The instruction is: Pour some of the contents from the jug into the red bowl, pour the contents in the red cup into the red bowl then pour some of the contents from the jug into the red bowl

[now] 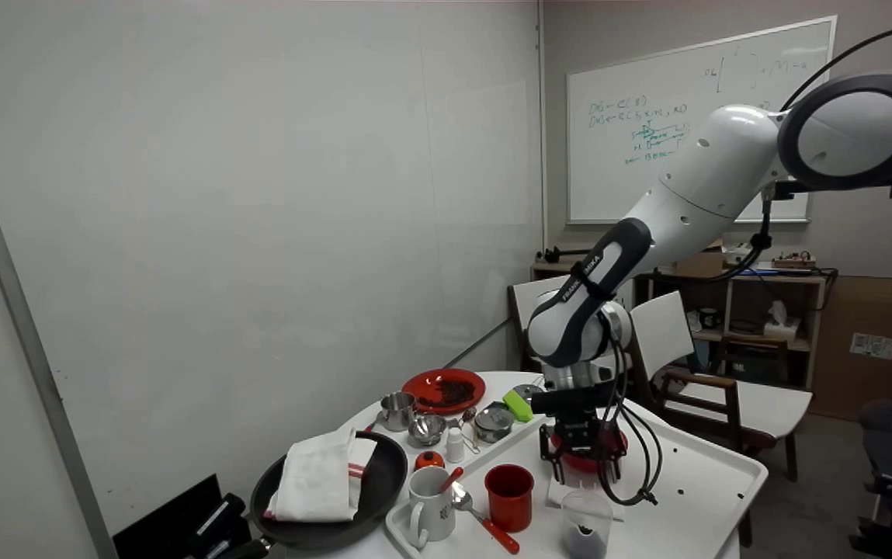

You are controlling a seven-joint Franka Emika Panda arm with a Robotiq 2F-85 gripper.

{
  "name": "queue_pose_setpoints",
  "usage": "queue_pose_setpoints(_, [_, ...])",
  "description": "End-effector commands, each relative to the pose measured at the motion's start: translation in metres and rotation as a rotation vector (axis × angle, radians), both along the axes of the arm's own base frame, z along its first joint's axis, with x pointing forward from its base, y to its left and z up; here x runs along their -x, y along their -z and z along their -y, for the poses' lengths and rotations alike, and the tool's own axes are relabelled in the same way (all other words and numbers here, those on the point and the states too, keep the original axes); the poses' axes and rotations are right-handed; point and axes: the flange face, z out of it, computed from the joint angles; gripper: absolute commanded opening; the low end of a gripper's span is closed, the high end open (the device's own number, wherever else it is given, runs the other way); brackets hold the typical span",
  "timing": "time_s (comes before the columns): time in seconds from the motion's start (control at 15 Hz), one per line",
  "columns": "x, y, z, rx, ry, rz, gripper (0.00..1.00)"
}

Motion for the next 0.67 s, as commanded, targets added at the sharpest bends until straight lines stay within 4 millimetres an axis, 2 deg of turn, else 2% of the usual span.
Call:
queue_pose_setpoints(0.0, [-0.007,0.012,0.002,-0.058,0.018,-0.022,1.0])
queue_pose_setpoints(0.07, [-0.008,0.014,0.001,-0.06,0.022,-0.015,1.0])
queue_pose_setpoints(0.2, [-0.009,0.016,-0.004,-0.066,0.022,-0.006,0.72])
queue_pose_setpoints(0.33, [-0.011,0.019,-0.01,-0.074,0.015,-0.007,0.6])
queue_pose_setpoints(0.6, [-0.013,0.018,-0.015,-0.083,0.007,0.0,0.28])
